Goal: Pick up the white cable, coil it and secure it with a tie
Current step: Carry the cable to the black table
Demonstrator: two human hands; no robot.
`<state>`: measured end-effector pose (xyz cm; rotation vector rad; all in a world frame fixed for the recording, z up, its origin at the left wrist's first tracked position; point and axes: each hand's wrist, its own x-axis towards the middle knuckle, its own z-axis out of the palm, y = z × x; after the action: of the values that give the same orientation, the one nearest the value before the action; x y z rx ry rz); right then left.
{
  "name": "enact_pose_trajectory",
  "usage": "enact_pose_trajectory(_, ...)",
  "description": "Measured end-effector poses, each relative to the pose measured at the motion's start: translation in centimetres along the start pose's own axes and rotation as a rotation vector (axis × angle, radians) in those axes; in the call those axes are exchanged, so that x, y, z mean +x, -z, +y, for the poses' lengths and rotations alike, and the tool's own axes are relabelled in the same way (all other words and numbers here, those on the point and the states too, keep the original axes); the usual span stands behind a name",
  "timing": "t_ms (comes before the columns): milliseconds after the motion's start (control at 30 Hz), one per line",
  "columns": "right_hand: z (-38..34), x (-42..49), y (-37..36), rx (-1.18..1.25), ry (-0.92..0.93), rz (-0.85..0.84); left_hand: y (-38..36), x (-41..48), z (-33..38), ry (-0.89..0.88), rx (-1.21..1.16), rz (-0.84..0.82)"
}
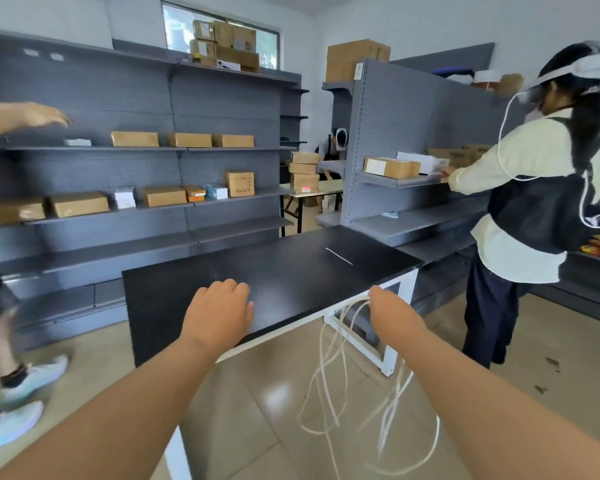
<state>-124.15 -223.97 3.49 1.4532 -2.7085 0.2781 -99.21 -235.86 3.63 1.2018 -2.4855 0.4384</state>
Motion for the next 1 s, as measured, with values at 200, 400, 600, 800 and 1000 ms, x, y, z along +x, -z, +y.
enact_pose_trajectory(200,2.3,11.6,2.3,-0.026,0.249,0.036,-2.6,10.1,2.2,0.089,0.01,0.021)
enact_pose_trajectory(400,1.1,21.1,5.9,-0.03,0.391,0.038,-3.8,16.4,1.3,0.154,0.044,0.053)
enact_pose_trajectory(600,-3.6,29.3,8.8,0.029,0.529,0.144,-3.7,22.7,-1.9,0.231,0.087,0.113)
enact_pose_trajectory(800,-10.5,36.5,9.6,0.237,0.637,0.147,-3.9,29.9,-7.7,0.291,0.153,0.152)
enact_pose_trajectory(1000,-19.1,43.6,10.0,0.518,0.666,0.177,-4.3,36.5,-15.6,0.351,0.212,0.24)
